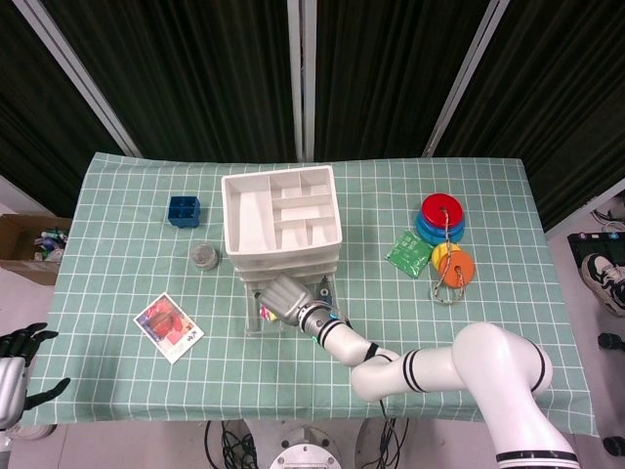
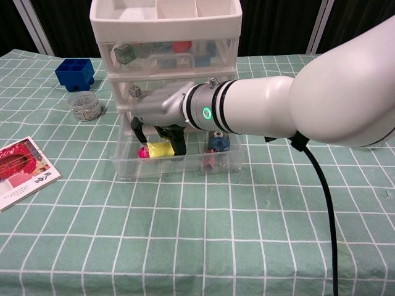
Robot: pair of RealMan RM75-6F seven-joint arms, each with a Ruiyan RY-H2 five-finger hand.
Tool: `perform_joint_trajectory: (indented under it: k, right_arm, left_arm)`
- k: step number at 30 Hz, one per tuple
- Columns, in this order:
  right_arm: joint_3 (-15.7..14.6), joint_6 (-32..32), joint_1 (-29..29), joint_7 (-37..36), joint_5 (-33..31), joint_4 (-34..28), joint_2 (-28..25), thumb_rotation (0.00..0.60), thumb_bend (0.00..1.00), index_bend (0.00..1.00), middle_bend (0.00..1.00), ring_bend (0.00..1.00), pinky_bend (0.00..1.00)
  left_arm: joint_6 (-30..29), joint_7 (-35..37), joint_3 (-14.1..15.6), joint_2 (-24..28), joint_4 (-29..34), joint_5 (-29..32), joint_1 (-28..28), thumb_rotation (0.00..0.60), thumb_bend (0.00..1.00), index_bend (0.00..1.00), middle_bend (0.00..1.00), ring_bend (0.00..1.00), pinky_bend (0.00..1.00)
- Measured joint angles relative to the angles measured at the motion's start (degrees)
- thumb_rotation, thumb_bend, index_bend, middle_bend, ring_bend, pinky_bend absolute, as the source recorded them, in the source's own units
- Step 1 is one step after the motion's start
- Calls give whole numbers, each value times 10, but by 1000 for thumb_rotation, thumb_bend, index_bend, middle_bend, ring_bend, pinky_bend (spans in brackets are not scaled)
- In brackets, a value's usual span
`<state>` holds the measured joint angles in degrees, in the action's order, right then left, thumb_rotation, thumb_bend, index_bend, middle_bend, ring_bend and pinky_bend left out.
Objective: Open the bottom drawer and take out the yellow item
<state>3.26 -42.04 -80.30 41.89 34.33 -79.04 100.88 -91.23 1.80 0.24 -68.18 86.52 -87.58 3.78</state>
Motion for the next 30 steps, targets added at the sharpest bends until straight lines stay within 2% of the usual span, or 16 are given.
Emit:
perform_joint_trajectory:
  k: [1, 4, 10, 15, 18, 21, 23, 27, 30]
  right_arm:
    - [0, -1, 0, -1, 2, 0, 0, 600, 322, 515, 872, 886, 1000]
    - [4, -7, 3, -4, 9, -7, -5, 600, 356, 575, 875, 887, 1000]
    - [16, -31, 17, -22, 40, -55, -32, 600, 356, 579, 876, 887, 1000]
    - [19, -81, 46, -37, 97, -136, -79, 600, 357, 577, 876, 887, 1000]
    - [9, -126, 79, -45, 145, -195, -119, 600, 357, 559, 876, 887, 1000]
    - [-18, -173, 126, -58, 203, -246, -162, 600, 356, 528, 876, 887, 1000]
    - [-46, -201, 163, -72, 247, -268, -186, 600, 356, 500, 876, 886, 1000]
    - [-112, -244, 233, -96, 336, -279, -212, 600, 356, 435, 876, 884, 1000]
    - [-159, -271, 290, -119, 398, -264, -217, 600, 355, 414, 876, 884, 1000]
  left_arm:
    - [-1, 0, 0, 0, 0, 0, 0, 600, 50, 299, 208, 189, 209]
    - [-1, 2, 0, 0, -1, 0, 1, 600, 50, 299, 208, 189, 209]
    - [-4, 4, 0, -1, -3, -1, 2, 600, 50, 299, 208, 189, 209]
    - [-9, 5, -1, -1, -5, -5, 2, 600, 49, 299, 208, 189, 209]
    - [-14, 6, -1, -3, -7, -7, 3, 600, 49, 299, 208, 189, 209]
    - [-17, 6, -2, -5, -8, -9, 5, 600, 49, 299, 208, 189, 209]
    - [-19, 6, -2, -6, -8, -11, 4, 600, 49, 299, 208, 189, 209]
    - [-20, 3, -2, -9, -7, -17, 3, 600, 49, 299, 208, 189, 209]
    - [-21, -1, 0, -11, -3, -23, 1, 600, 50, 299, 208, 189, 209]
